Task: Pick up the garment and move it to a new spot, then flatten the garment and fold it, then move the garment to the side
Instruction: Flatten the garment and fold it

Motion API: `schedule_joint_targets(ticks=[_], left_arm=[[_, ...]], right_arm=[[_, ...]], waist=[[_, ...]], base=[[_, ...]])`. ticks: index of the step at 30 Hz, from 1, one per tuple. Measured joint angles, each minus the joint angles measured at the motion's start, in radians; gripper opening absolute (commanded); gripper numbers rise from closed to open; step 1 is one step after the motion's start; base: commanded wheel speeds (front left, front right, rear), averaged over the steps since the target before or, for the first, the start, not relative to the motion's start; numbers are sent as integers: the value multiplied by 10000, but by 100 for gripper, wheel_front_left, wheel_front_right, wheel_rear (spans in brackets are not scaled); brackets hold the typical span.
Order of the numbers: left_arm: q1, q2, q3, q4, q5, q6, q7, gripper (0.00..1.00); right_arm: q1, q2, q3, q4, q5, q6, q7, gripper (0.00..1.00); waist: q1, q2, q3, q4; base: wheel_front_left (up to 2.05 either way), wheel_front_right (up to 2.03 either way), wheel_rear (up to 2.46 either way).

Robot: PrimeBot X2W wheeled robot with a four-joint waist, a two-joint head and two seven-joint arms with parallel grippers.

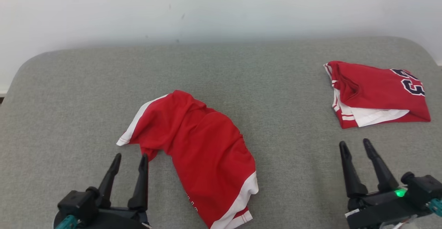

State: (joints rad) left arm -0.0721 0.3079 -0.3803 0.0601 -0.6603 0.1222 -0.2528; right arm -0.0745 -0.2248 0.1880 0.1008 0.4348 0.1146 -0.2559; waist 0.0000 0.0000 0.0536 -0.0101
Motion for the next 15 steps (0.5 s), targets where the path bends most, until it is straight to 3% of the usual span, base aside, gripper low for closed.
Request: schedule_joint_targets(ticks=[7,15], left_arm=[[-62,-351,-499,-12,368,-380,0,100],[-441,-704,-823,132,552,-775,0,100]], right_arm=[[-960,410,422,1212,1080,59,587,100],[-2192,556,1087,2999,2132,86,1985,100]], waist=[[0,1,223,422],[1,1,538,1113]], base=[[0,0,0],[0,0,0]])
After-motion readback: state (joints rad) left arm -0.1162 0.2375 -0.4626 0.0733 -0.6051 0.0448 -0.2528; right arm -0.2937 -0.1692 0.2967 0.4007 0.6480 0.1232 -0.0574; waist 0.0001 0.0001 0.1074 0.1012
